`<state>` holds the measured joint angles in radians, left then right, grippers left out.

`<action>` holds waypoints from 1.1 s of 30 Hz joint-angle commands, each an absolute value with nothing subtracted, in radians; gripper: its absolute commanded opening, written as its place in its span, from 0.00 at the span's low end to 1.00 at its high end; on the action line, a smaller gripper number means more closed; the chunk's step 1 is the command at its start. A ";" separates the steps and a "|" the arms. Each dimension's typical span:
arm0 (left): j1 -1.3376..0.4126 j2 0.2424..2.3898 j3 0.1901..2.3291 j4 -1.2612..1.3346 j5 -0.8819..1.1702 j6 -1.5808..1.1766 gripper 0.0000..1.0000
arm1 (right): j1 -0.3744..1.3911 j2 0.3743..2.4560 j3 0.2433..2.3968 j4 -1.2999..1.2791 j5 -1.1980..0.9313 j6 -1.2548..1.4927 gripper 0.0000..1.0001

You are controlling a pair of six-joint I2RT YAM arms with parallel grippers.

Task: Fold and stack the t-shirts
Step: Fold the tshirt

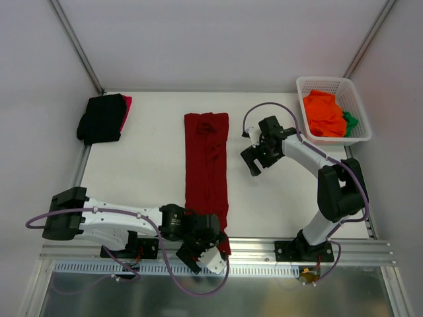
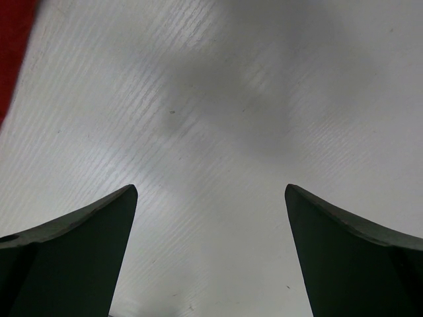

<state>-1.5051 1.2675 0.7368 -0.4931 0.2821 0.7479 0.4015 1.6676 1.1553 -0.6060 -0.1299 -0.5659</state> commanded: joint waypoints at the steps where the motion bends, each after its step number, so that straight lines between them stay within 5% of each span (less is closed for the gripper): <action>1: -1.545 1.298 0.785 -0.511 0.256 0.762 0.98 | 0.402 1.655 1.151 -0.597 -0.112 -0.569 0.99; 23: -1.562 1.434 0.658 -0.356 0.097 0.818 0.97 | 0.402 1.603 1.146 -0.600 -0.126 -0.557 0.99; 24: -1.557 1.436 0.660 -0.351 0.091 0.824 0.95 | 0.402 1.603 1.144 -0.600 -0.127 -0.558 0.99; 27: -1.536 1.451 0.670 -0.353 0.072 0.831 0.65 | 0.402 1.601 1.144 -0.601 -0.130 -0.557 0.99; 28: -1.531 1.466 0.676 -0.353 0.068 0.831 0.47 | 0.402 1.601 1.144 -0.600 -0.135 -0.557 0.99; 33: -1.499 1.519 0.676 -0.353 0.040 0.833 0.26 | 0.402 1.589 1.140 -0.601 -0.143 -0.554 0.99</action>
